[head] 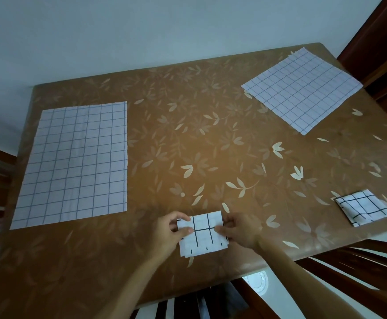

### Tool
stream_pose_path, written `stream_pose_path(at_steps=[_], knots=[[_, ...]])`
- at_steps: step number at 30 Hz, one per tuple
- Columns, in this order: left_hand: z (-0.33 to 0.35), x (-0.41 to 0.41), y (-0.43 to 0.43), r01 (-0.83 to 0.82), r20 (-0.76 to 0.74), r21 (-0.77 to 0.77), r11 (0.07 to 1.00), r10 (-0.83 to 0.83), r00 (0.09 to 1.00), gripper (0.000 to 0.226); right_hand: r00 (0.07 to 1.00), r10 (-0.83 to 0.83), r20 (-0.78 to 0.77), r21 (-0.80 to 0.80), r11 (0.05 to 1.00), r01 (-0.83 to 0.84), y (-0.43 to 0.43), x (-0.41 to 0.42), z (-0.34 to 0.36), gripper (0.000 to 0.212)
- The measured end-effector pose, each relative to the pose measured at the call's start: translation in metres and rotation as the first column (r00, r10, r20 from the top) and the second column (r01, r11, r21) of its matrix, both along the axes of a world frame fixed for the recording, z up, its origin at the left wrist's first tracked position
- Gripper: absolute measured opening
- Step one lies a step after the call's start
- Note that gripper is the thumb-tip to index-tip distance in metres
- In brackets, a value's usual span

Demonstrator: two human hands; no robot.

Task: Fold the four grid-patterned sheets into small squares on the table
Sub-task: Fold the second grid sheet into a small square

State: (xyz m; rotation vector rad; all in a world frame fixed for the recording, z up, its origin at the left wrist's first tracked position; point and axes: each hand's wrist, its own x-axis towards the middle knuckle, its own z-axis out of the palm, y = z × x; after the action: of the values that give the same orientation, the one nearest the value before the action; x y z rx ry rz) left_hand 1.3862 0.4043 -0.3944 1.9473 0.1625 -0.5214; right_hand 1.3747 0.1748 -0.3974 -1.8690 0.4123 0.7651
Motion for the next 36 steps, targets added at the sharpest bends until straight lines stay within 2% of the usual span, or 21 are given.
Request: stream_pose_path(at_steps=[3,7,8,9,11,13,15,17,18,20,21,24,28,33,36], knots=[[-0.017,-0.013,-0.003,0.056,0.192,0.221,0.974,-0.1,0.976,0.022,0.992,0.081,0.093,-0.166,0.984,-0.065,0.01,-0.008,-0.02,0.025],[-0.032,-0.028,0.003,0.074,0.305,0.368,0.927,-0.196,0.932,0.02,0.971,0.202,0.126,-0.338,0.929,-0.149,0.025,-0.017,-0.03,0.025],[-0.037,-0.033,0.006,0.086,0.326,0.446,0.891,-0.252,0.911,0.026,0.958,0.254,0.131,-0.391,0.902,-0.186,0.028,-0.018,-0.031,0.025],[-0.04,-0.037,0.007,0.112,0.333,0.551,0.827,-0.341,0.879,0.038,0.947,0.293,0.135,-0.434,0.876,-0.209,0.029,-0.02,-0.033,0.025],[-0.048,-0.042,0.008,0.2,0.307,0.734,0.649,-0.58,0.754,0.06,0.927,0.352,0.13,-0.509,0.826,-0.242,0.031,-0.023,-0.038,0.029],[-0.058,-0.044,0.009,0.328,0.198,0.806,0.493,-0.747,0.635,0.076,0.919,0.369,0.137,-0.589,0.777,-0.223,0.034,-0.027,-0.04,0.039],[-0.066,-0.047,0.01,0.397,0.107,0.819,0.415,-0.79,0.603,0.082,0.886,0.399,0.235,-0.693,0.709,-0.135,0.035,-0.034,-0.041,0.052],[-0.07,-0.048,0.011,0.409,0.085,0.817,0.407,-0.786,0.612,0.074,0.77,0.53,0.354,-0.775,0.627,-0.076,0.039,-0.042,-0.047,0.064],[-0.072,-0.049,0.011,0.408,0.084,0.815,0.413,-0.78,0.621,0.067,0.687,0.598,0.414,-0.792,0.608,-0.051,0.043,-0.047,-0.051,0.063],[-0.075,-0.051,0.01,0.405,0.08,0.814,0.417,-0.771,0.632,0.059,0.556,0.704,0.443,-0.804,0.586,-0.101,0.052,-0.054,-0.058,0.055],[-0.077,-0.052,0.011,0.404,0.074,0.817,0.412,-0.768,0.636,0.06,0.534,0.733,0.421,-0.805,0.573,-0.152,0.057,-0.058,-0.061,0.057],[-0.08,-0.054,0.011,0.391,0.079,0.81,0.437,-0.742,0.666,0.063,0.558,0.783,0.275,-0.81,0.501,-0.304,0.056,-0.06,-0.074,0.062],[-0.076,-0.052,0.013,0.383,0.076,0.796,0.469,-0.704,0.706,0.066,0.604,0.784,0.144,-0.811,0.443,-0.383,0.033,-0.052,-0.077,0.075],[-0.073,-0.048,0.031,0.412,0.052,0.795,0.445,-0.726,0.685,0.075,0.678,0.724,0.126,-0.808,0.471,-0.353,0.017,-0.059,-0.073,0.08],[-0.071,-0.052,0.033,0.418,0.029,0.801,0.428,-0.725,0.688,0.074,0.662,0.735,0.15,-0.818,0.468,-0.334,0.016,-0.068,-0.068,0.072]])
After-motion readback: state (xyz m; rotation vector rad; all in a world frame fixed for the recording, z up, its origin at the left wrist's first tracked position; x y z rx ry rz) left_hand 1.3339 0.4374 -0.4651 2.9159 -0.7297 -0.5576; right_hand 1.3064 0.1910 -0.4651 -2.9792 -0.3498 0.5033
